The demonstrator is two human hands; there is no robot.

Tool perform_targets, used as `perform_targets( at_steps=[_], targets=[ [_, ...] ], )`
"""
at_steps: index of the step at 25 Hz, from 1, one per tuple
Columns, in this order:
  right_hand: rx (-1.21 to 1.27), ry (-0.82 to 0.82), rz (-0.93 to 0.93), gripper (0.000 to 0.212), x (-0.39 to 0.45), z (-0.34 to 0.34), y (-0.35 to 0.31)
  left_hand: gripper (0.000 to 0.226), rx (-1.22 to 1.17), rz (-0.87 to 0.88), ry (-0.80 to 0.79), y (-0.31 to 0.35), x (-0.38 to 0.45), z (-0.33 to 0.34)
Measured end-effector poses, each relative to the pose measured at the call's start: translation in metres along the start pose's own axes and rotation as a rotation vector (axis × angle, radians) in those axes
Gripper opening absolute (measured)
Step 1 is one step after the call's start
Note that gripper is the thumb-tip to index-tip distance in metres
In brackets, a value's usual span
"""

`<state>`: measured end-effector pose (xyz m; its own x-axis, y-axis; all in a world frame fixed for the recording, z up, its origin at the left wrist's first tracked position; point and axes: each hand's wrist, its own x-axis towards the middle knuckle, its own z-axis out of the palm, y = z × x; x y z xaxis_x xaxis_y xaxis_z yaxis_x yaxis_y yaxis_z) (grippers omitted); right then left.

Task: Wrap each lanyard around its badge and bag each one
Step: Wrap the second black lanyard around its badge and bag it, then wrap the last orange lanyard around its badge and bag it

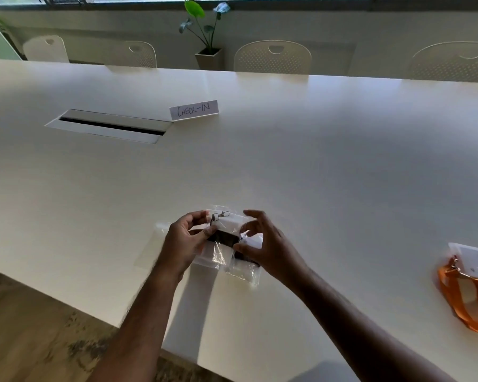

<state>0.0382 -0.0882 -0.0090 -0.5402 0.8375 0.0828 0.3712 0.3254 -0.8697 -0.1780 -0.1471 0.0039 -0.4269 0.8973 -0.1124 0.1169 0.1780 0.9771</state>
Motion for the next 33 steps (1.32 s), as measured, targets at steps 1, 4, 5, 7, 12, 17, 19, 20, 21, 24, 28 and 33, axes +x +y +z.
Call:
perform_targets(
  at_steps=[1,4,5,7,12,17,19,20,21,24,28,33],
  targets=[
    [-0.071,-0.006,-0.009,0.064,0.003,0.004,-0.001,0.040,0.033,0.003,0.010,-0.002,0.002,-0.005],
    [-0.220,-0.019,-0.001,0.063,0.014,0.012,-0.004,0.039,0.131,0.012,0.039,-0.009,0.006,-0.013],
    [-0.250,-0.023,0.002,0.063,0.017,0.014,-0.004,0.040,0.169,0.020,0.051,-0.012,0.008,-0.015],
    [-0.289,-0.019,0.011,0.063,0.021,0.016,-0.002,0.041,0.255,0.035,0.061,-0.017,0.012,-0.017],
    [-0.340,-0.045,0.033,0.069,0.021,0.024,0.003,0.040,0.455,0.094,0.089,-0.021,0.015,-0.015],
    [-0.375,-0.051,0.016,0.069,0.021,0.026,-0.001,0.040,0.524,0.120,0.115,-0.023,0.015,-0.015],
    [-0.393,-0.055,0.023,0.072,0.020,0.026,-0.002,0.044,0.528,0.128,0.116,-0.024,0.015,-0.016],
    [-0.394,-0.058,0.030,0.074,0.019,0.025,-0.003,0.045,0.528,0.138,0.117,-0.023,0.014,-0.015],
    [-0.388,-0.059,0.036,0.077,0.017,0.024,-0.003,0.046,0.531,0.157,0.120,-0.023,0.013,-0.014],
    [-0.370,-0.032,0.027,0.081,0.010,0.017,-0.003,0.047,0.598,0.259,0.149,-0.020,0.013,-0.010],
    [-0.404,0.025,0.005,0.076,0.000,0.001,0.004,0.045,0.686,0.377,0.116,-0.008,0.016,0.010],
    [-0.486,0.049,0.022,0.077,-0.019,-0.029,0.024,0.051,0.789,0.442,0.024,0.006,0.018,0.056]
  ],
)
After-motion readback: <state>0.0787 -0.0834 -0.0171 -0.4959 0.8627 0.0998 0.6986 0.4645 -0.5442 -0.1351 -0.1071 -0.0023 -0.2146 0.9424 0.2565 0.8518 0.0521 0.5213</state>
